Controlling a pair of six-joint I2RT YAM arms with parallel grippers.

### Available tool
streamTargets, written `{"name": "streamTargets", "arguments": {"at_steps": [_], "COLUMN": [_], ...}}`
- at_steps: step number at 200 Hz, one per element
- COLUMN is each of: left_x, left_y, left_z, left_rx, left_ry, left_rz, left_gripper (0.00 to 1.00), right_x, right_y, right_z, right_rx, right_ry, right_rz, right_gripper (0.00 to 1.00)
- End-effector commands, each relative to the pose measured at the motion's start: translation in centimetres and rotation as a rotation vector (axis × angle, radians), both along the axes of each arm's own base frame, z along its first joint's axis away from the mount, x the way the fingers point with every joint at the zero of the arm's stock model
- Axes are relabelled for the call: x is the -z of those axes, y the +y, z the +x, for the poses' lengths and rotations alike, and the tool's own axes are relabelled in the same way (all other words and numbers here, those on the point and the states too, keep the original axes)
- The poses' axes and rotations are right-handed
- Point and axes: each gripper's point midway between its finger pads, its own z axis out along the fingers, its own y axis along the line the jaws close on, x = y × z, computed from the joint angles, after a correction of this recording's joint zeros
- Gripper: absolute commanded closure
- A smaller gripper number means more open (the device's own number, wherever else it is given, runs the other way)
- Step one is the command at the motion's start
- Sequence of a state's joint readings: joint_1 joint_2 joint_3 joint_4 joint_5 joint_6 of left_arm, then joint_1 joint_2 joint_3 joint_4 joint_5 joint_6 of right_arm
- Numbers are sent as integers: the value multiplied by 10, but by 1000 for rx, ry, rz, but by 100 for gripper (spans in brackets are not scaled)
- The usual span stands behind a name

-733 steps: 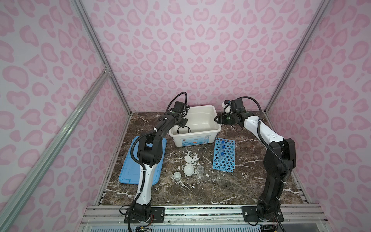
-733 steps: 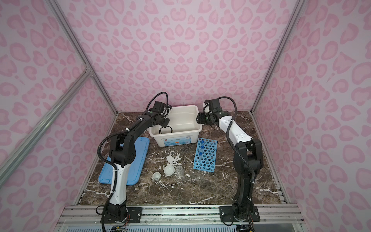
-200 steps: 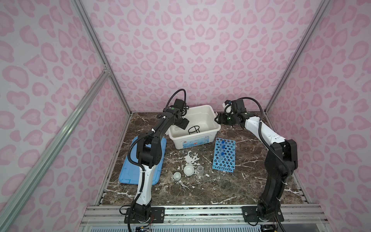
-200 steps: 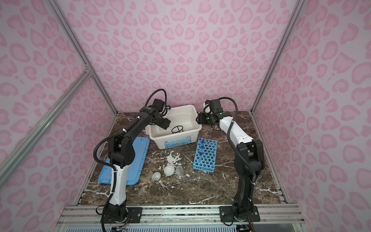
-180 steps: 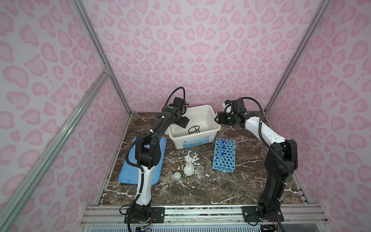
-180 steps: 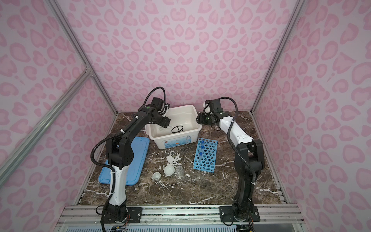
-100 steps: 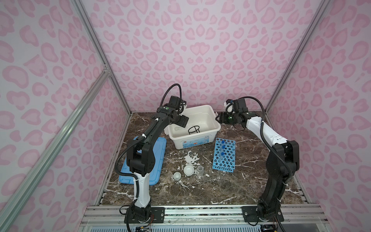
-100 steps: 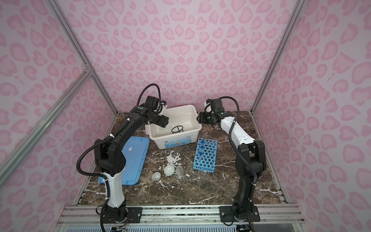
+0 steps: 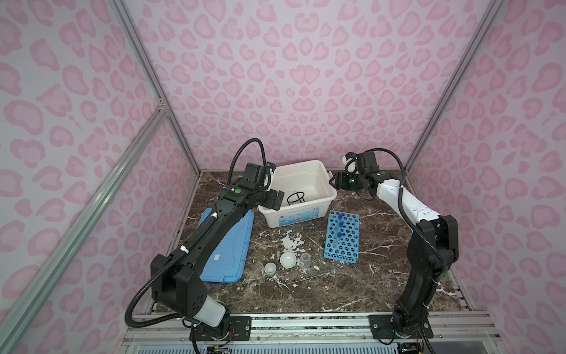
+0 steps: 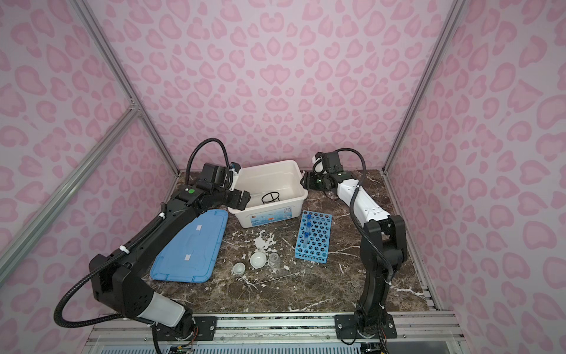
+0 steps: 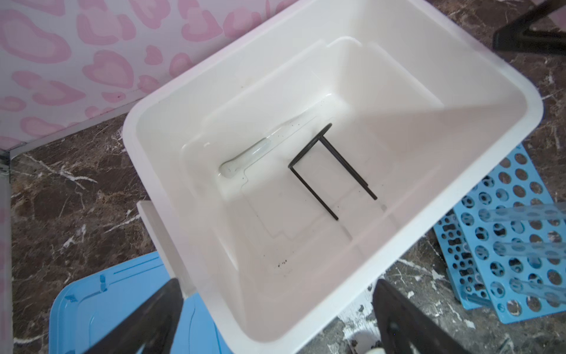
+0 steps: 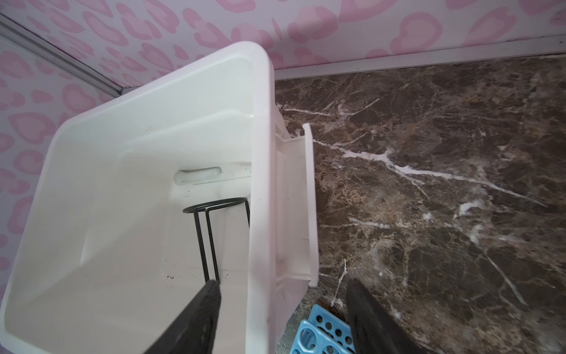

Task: Organize the chemistry lab equipment
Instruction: 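Move the left gripper down over the small white cup beside the dish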

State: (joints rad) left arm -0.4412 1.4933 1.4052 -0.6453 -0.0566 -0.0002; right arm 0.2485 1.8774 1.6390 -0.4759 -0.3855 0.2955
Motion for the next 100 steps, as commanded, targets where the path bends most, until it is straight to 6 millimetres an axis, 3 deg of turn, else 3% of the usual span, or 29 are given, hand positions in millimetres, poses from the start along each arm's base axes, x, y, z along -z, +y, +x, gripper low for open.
{"name": "streamTargets", "arguments": {"at_steps": [1, 41, 100], "left_x": [20, 51, 105], "left_y": [20, 25, 16], "left_z": [-32, -91, -143], "left_rx": [-83, -143, -222], "left_ry": [58, 143, 288], "left_rz": [74, 81, 66], "left_gripper": [2, 2, 2], "right_x": [-2, -5, -4], "right_y": [1, -2, -4], "right_z": [0, 1, 1], "right_rx": [-8, -10, -14], "right_ry": [-16, -27, -22], "right_rz": [-5, -3, -4], "right_gripper": [33, 33, 33]}}
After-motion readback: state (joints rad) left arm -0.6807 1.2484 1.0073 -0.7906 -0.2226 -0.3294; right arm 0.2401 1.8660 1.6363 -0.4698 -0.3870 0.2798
